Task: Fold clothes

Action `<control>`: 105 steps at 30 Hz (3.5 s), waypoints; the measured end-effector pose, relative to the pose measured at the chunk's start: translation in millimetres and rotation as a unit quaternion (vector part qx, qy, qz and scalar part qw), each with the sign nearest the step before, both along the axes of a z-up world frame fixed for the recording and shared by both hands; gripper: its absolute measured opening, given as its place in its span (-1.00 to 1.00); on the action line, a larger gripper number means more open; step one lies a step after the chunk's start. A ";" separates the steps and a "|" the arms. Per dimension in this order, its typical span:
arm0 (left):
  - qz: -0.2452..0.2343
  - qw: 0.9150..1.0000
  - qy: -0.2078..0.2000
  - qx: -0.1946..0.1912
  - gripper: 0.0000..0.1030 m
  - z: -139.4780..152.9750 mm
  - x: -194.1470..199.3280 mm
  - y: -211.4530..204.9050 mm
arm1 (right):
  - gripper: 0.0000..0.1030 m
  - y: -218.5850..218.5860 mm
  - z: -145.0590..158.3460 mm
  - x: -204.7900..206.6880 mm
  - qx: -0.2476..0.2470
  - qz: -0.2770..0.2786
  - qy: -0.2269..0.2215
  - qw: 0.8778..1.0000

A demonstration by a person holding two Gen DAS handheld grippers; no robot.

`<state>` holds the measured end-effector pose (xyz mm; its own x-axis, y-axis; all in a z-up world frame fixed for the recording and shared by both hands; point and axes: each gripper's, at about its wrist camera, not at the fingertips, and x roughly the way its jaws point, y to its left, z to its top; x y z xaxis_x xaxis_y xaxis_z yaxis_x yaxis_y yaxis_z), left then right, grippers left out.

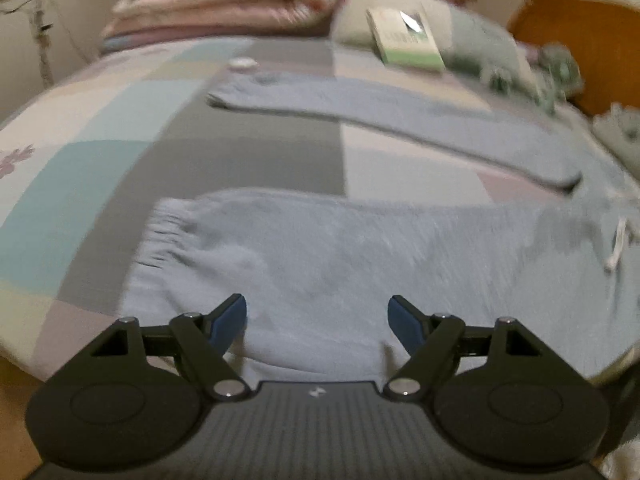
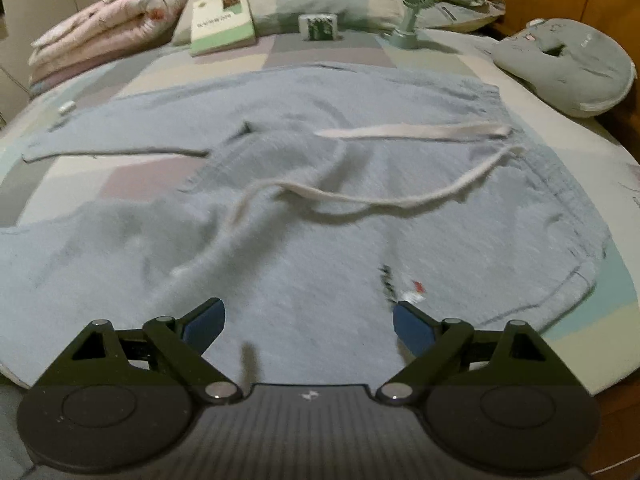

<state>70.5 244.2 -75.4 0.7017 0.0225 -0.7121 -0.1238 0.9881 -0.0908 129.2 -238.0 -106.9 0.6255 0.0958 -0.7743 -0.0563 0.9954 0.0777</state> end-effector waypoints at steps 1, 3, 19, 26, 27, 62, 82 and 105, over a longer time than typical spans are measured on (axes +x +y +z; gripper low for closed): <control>0.017 1.000 -0.009 -0.011 0.52 0.6 -3.5 10.5 | 0.83 4.6 2.6 0.5 0.001 0.004 -0.003 1.000; 0.056 0.997 -0.018 -0.044 0.51 -1.1 -12.2 34.1 | 0.83 13.3 7.7 0.1 0.004 0.012 -0.011 1.000; 0.136 0.946 -0.045 -0.290 0.60 -49.7 -22.4 108.2 | 0.83 42.1 12.2 2.3 0.010 0.023 -0.015 1.000; 0.159 0.910 -0.081 -0.375 0.70 -66.0 -13.5 131.6 | 0.83 42.9 15.8 1.7 0.017 0.018 -0.021 0.999; 0.163 0.902 -0.084 -0.392 0.70 -68.5 -14.2 133.8 | 0.83 43.1 16.1 1.4 0.018 0.019 -0.021 0.999; 0.159 0.916 -0.093 -0.357 -0.72 -82.2 3.5 138.9 | 1.00 143.6 39.0 -25.1 0.059 0.291 0.050 0.954; 0.215 0.952 -0.070 -0.206 -0.64 -38.3 -44.4 178.5 | 1.00 137.1 35.4 -16.8 0.038 0.256 0.051 0.965; 0.041 0.999 -0.021 -0.022 -0.50 -34.3 47.1 131.2 | 1.00 146.6 31.3 -8.3 0.031 0.241 0.053 0.968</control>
<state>117.5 375.4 -109.7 0.7277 0.0506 -0.6840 -0.1990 0.9700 -0.1399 120.9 -91.5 -75.6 0.4135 0.4058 -0.8151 -0.5025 0.8482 0.1673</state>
